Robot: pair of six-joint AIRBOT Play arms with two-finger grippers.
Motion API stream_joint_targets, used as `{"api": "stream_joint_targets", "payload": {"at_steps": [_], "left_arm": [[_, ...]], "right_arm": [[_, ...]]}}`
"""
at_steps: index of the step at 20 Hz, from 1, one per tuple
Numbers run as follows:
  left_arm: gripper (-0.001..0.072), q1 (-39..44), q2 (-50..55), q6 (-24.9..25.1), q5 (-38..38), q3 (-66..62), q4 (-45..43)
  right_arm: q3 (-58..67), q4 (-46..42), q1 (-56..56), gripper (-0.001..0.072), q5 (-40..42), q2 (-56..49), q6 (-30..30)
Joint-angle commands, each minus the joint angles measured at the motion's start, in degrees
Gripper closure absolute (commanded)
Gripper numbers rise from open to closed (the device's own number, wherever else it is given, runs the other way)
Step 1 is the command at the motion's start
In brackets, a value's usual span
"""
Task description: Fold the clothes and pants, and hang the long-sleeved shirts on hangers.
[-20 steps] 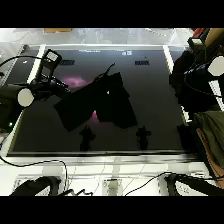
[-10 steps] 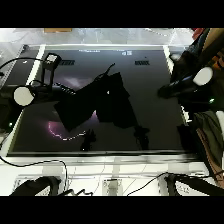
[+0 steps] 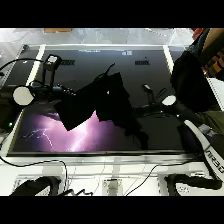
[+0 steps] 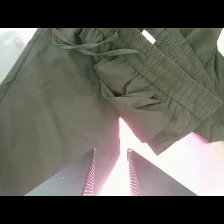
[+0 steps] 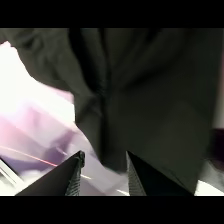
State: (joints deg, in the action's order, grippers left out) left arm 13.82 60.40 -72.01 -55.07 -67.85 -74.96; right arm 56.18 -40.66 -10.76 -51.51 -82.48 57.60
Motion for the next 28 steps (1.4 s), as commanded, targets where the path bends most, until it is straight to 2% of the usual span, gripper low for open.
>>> {"api": "stream_joint_targets", "payload": {"at_steps": [1,5,6,8,10,21,28], "left_arm": [[0.0473,0.0,0.04,-0.02,-0.04,0.02,0.04],[0.0474,0.0,0.04,-0.02,-0.04,0.02,0.02],[0.0473,0.0,0.04,-0.02,-0.04,0.02,0.04],[0.0474,0.0,0.04,-0.02,-0.04,0.02,0.04],[0.0474,0.0,0.09,-0.02,-0.04,0.02,0.04],[0.0474,0.0,0.11,0.0,-0.04,0.02,0.02],[0.0475,0.0,0.15,-0.02,0.17,0.02,0.04]], "right_arm": [[1.29,9.42,-4.57,0.0382,4.11,-5.92,-0.72],[8.09,9.62,-6.78,0.035,1.55,-11.98,-0.66],[9.53,8.76,-6.78,0.0297,1.57,-13.16,0.09],[11.89,5.16,-6.34,0.0277,1.49,-15.17,4.76],[13.22,2.16,-6.12,0.0277,0.24,-15.76,7.72],[17.16,-1.88,-1.88,0.0277,-14.73,-15.74,8.52],[17.14,-1.29,-3.67,0.0275,-8.79,-17.68,9.57]]}}
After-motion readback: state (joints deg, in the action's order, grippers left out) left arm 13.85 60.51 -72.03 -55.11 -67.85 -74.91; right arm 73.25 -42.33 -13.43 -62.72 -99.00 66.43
